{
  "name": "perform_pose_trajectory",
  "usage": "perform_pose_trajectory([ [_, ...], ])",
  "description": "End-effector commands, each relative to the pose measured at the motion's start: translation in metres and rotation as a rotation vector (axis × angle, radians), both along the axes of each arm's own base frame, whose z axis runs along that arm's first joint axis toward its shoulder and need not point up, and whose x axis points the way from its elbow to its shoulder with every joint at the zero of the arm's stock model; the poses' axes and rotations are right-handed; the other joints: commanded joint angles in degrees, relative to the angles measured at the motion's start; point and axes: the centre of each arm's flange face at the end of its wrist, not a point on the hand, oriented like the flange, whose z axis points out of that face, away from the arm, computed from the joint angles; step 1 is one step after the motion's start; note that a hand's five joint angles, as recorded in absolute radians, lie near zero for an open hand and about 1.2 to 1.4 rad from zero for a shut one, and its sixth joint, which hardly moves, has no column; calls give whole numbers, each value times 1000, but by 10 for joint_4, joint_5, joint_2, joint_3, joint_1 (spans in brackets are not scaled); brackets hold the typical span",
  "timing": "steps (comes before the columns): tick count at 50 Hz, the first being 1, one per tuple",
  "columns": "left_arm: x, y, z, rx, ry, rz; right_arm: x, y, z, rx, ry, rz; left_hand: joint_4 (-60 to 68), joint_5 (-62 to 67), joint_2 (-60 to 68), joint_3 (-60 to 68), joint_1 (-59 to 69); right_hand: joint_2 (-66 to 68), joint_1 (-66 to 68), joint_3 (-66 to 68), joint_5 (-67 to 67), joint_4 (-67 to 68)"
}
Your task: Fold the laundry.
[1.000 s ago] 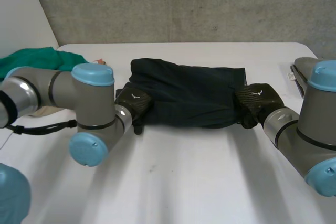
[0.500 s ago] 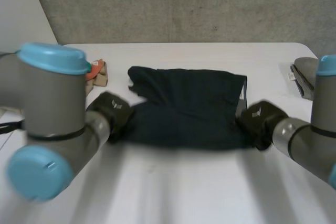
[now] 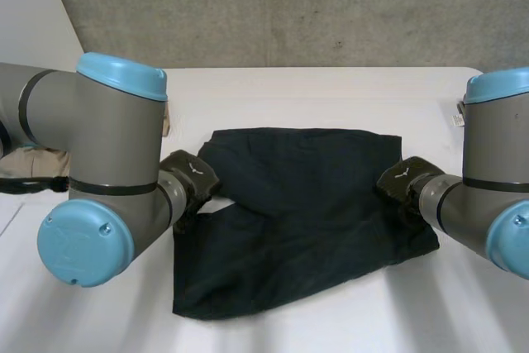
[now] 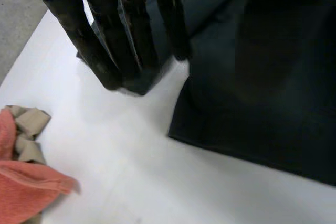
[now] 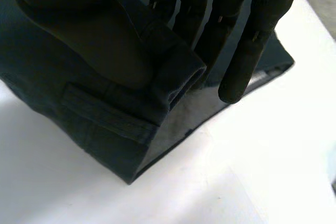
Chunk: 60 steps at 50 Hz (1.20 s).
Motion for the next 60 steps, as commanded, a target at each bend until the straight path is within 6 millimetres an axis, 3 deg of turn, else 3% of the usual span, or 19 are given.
perform_pose_trajectory([
  [1,7,30,9,47,146,17,-7,-23,-4,-54,-105,-117,-151,-152,-150,-152,-120,120,163,118,110,116],
  [8,14,56,9,75,208,4,-3,-25,-8,-31,-192,-172,-186,-188,-185,-187,-156,120,163,118,110,116],
  [20,8,44,-19,86,210,32,-1,-10,-15,4,-171,-148,-205,-206,-204,-206,-174,120,163,118,110,116],
  [32,-4,50,-40,151,183,13,-8,-9,-15,-3,-163,-156,-70,-72,-70,-71,-40,120,163,118,110,116],
  [36,-7,43,-51,154,156,32,-6,-9,-16,-4,-165,-146,47,46,48,46,78,120,163,118,110,116],
  [37,-8,38,-58,150,138,43,-5,-9,-16,-6,-167,-143,159,158,160,158,190,120,163,118,110,116],
  [40,-10,24,-65,130,111,62,0,-9,-16,-26,-176,-128,341,340,342,340,372,120,163,118,110,116],
  [44,-18,-6,-59,36,88,82,8,-15,-11,-91,-204,-109,342,340,342,341,372,120,163,118,110,116],
  [48,-28,-41,-26,-106,143,96,17,-30,5,-205,-266,-95,342,340,342,341,372,120,163,118,110,116],
  [49,-31,-59,-2,-197,199,106,23,-39,16,-281,-308,-85,342,340,342,341,372,120,163,118,110,116],
  [52,-32,-85,45,-354,311,131,32,-58,41,-447,-402,-72,342,340,342,341,372,120,163,118,110,116],
  [53,-31,-98,83,-476,405,143,37,-72,63,-585,-477,-61,342,340,342,341,372,120,163,118,110,116],
  [56,-26,-111,141,-675,557,160,41,-91,105,-826,-602,-45,342,340,342,341,372,120,163,118,110,116],
  [57,-21,-114,180,-809,658,164,41,-101,135,-998,-673,-33,342,340,342,341,372,120,163,118,110,116],
  [60,-11,-111,227,-982,776,166,37,-108,181,-1249,-777,-24,342,340,342,341,372,120,163,118,110,116],
])
